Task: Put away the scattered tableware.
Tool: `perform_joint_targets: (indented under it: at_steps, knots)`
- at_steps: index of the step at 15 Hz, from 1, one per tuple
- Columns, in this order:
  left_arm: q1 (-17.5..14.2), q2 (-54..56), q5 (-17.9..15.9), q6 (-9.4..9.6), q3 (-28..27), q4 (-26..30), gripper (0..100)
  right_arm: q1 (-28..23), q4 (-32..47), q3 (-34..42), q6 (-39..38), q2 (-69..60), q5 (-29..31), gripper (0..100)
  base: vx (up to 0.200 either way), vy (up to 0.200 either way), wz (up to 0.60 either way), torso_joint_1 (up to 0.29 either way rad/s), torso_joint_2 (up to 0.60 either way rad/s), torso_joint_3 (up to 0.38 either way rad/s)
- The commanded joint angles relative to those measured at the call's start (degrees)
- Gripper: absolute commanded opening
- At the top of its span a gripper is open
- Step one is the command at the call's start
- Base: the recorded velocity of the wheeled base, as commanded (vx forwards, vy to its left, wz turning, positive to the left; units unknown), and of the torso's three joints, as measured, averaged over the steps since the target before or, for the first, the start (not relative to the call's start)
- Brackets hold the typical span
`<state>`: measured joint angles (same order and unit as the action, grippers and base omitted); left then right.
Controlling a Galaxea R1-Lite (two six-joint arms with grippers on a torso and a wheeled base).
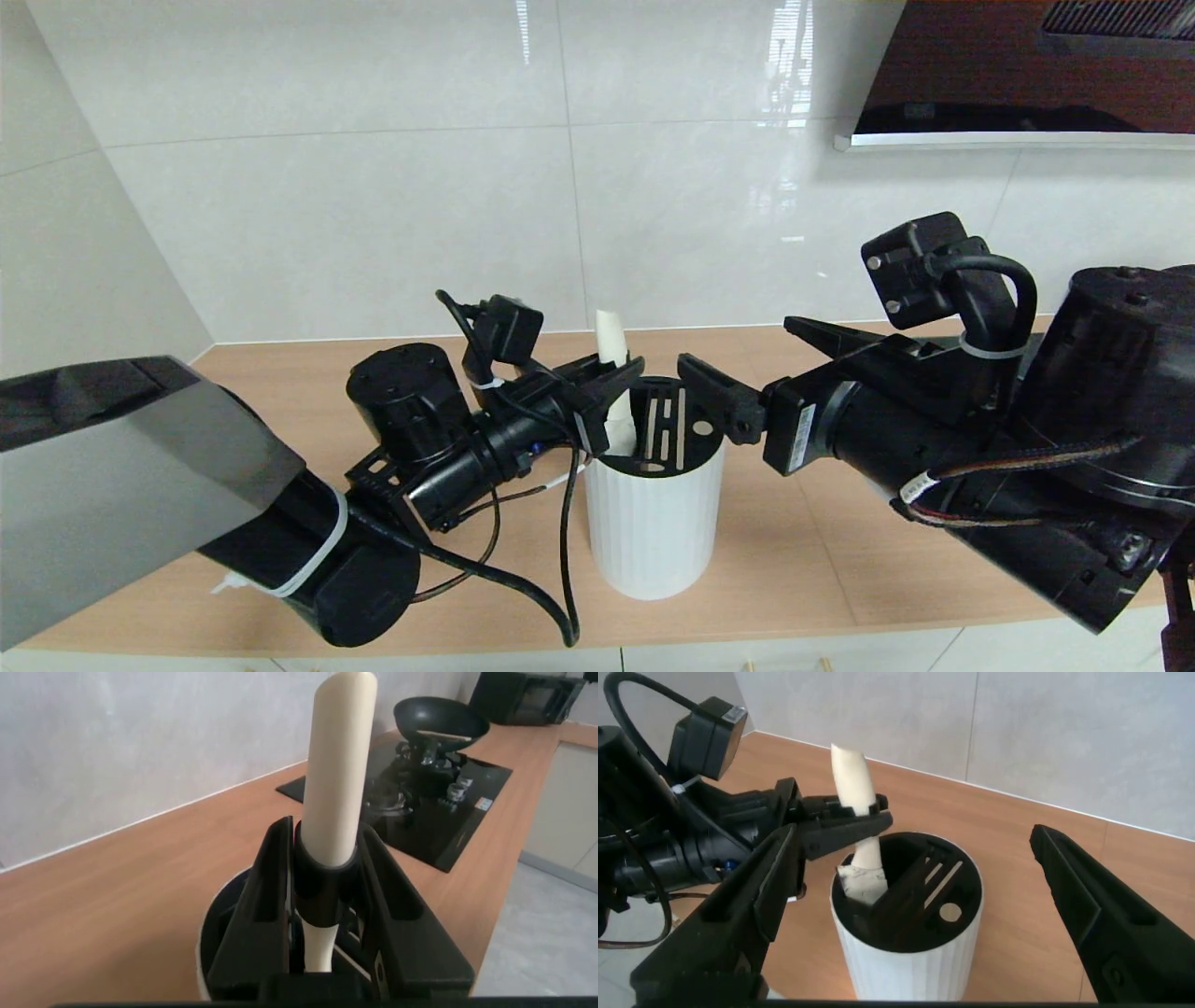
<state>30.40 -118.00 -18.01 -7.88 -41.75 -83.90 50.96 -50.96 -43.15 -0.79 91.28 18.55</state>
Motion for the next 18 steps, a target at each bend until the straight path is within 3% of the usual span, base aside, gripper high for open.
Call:
perform_joint_targets:
  at_steps: [1, 2, 9, 10, 12, 14, 16, 18]
  knots:
    - [0.0, -0.1, 0.0, -0.04, 0.2, 0.0, 0, 0.0, 0.0, 0.0, 0.0, 0.1, 0.0, 100, 0.0, 0.0, 0.0, 0.0, 0.0, 0.0]
    - [0.0, 0.1, 0.0, -0.04, 0.2, 0.0, 100, 0.0, 0.0, 0.0, 0.0, 0.1, 0.0, 100, 0.0, 0.0, 0.0, 0.0, 0.0, 0.0]
    - [0.0, 2.7, 2.3, -0.12, -0.2, -3.7, 100, 0.0, -0.1, 0.0, 0.0, 0.0, 0.0, 100, 0.0, 0.0, 0.0, 0.0, 0.0, 0.0]
    - [0.0, 5.3, 4.0, -0.74, 0.1, -6.1, 100, 0.0, -0.1, 0.0, 0.0, -0.1, 0.0, 100, 0.0, 0.0, 0.0, 0.0, 0.0, 0.0]
    - [0.0, 15.7, 7.9, -3.55, 1.4, -6.1, 100, -0.7, -0.1, -0.1, 0.0, -0.5, 0.0, 100, 0.0, 0.0, 0.0, 0.0, 0.0, 0.0]
    - [-0.1, 27.3, 6.5, -7.77, 6.3, -6.1, 100, -1.7, -0.3, 0.0, 0.6, -1.0, 0.0, 100, 0.0, 0.0, 0.0, 0.0, 0.0, 0.0]
    - [-0.1, 32.8, 3.3, -7.95, 7.4, -3.6, 100, -4.7, -0.3, 0.2, 2.7, -2.8, 0.0, 100, 0.0, 0.0, 0.0, 0.0, 0.0, 0.0]
    - [-0.1, 43.0, 1.9, -7.86, 8.7, 9.8, 100, -12.5, -0.3, 2.4, 3.4, -8.2, -0.1, 100, 0.0, 0.0, 0.0, 0.0, 0.0, 0.0]
